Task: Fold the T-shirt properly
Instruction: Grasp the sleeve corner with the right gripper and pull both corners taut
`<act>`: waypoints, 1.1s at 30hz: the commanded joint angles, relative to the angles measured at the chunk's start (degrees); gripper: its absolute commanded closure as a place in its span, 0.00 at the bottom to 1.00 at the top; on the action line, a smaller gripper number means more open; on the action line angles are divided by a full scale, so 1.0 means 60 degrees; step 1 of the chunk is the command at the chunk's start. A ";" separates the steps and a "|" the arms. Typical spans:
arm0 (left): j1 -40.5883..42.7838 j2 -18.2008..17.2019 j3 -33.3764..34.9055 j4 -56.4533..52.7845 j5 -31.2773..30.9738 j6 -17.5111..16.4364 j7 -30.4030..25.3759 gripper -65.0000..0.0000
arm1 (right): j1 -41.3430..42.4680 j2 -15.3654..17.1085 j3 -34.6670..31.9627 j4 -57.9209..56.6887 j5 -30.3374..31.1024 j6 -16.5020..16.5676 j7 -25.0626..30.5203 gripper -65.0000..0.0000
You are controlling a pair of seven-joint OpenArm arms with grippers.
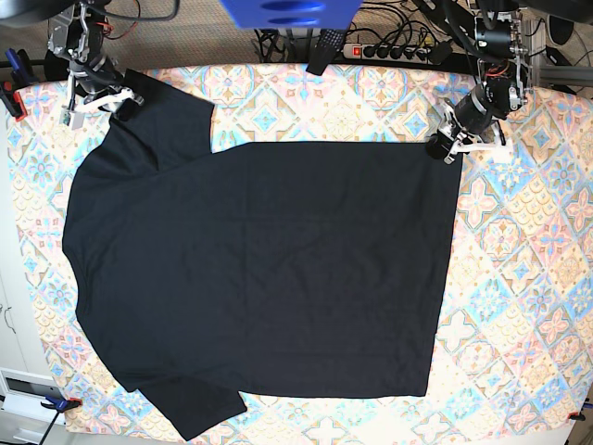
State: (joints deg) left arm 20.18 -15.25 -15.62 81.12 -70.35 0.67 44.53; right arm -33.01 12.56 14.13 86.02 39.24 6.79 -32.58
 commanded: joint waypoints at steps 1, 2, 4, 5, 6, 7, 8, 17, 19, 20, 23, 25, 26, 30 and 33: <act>0.0013 -0.0118 -0.0057 0.0157 -0.0107 -0.0074 -0.0030 1.00 | -0.0102 -0.0137 -0.0253 -0.0073 0.0207 0.0224 -0.1098 0.60; 0.0013 -0.0118 -0.0057 0.0157 -0.0107 -0.0074 -0.0030 1.00 | -0.0117 -0.0137 -0.0253 -0.0073 0.0207 0.0224 -0.1098 0.60; 0.0013 -0.0118 -0.0057 0.0157 -0.0107 -0.0074 -0.0030 1.00 | -0.0131 -0.0151 -0.0253 -0.0073 0.0353 0.0224 -0.1112 0.60; 0.0013 -0.0118 -0.0057 0.0157 -0.0107 -0.0074 -0.0030 1.00 | -0.0131 -0.0151 -0.0253 -0.0073 0.0558 0.0224 -0.1112 0.60; 0.0013 -0.0133 -0.0057 0.0157 -0.0107 -0.0074 -0.0030 1.00 | -0.0146 -0.0151 -0.0267 -0.0058 0.0763 0.0224 -0.1112 0.60; 0.0013 -0.0133 -0.0057 0.0157 -0.0107 -0.0074 -0.0030 1.00 | -0.0234 -0.0151 -0.0326 -0.0058 0.0910 0.0224 -0.1098 0.60; 0.0013 -0.0133 -0.0057 0.0157 -0.0107 -0.0074 -0.0030 1.00 | -0.0322 -0.0151 -0.0370 -0.0058 0.1027 0.0224 -0.1098 0.62; 0.0013 -0.0133 -0.0057 0.0157 -0.0107 -0.0074 -0.0030 1.00 | -0.0351 -0.0137 -0.0531 0.0133 0.1174 0.1602 -0.1112 0.70; 0.0057 -0.0133 -0.0057 0.0157 -0.0107 -0.0074 -0.0030 1.00 | -0.0351 -0.0137 -0.0502 0.0089 0.1159 0.1924 -0.1112 0.79; 0.0160 -0.0133 -0.0057 0.0157 -0.0107 -0.0074 -0.0030 1.00 | -0.0366 -0.0107 -0.0502 0.0074 0.1159 0.1924 -0.1112 0.85; 0.0306 -0.0148 -0.0057 0.0172 -0.0107 -0.0074 -0.0016 1.00 | -0.0483 -0.0093 -0.0165 0.0059 0.1159 0.1924 -0.1112 1.00; 0.0585 -0.0162 -0.0057 0.0172 -0.0107 -0.0074 -0.0016 1.00 | -0.0703 -0.0093 0.0290 0.0103 0.1159 0.1953 -0.1112 1.00; 0.0687 -0.0162 -0.0057 0.0172 -0.0107 -0.0074 -0.0016 1.00 | -0.0776 -0.0093 0.0480 0.0147 0.1159 0.1953 -0.1112 0.99; 0.1112 -0.0485 -0.0042 0.0187 -0.0107 -0.0089 -0.0030 1.00 | -0.1230 -0.0093 0.1139 0.0147 0.1174 0.2232 -0.1112 1.00; 0.1449 -0.0558 -0.0042 0.0333 -0.0107 -0.0089 -0.0030 1.00 | -0.1596 -0.0093 0.1564 0.0147 0.1159 0.3023 -0.1112 1.00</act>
State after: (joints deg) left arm 28.16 -17.87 -15.57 82.30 -71.57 -0.21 44.14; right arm -41.87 11.38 22.85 86.32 45.78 25.17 -39.70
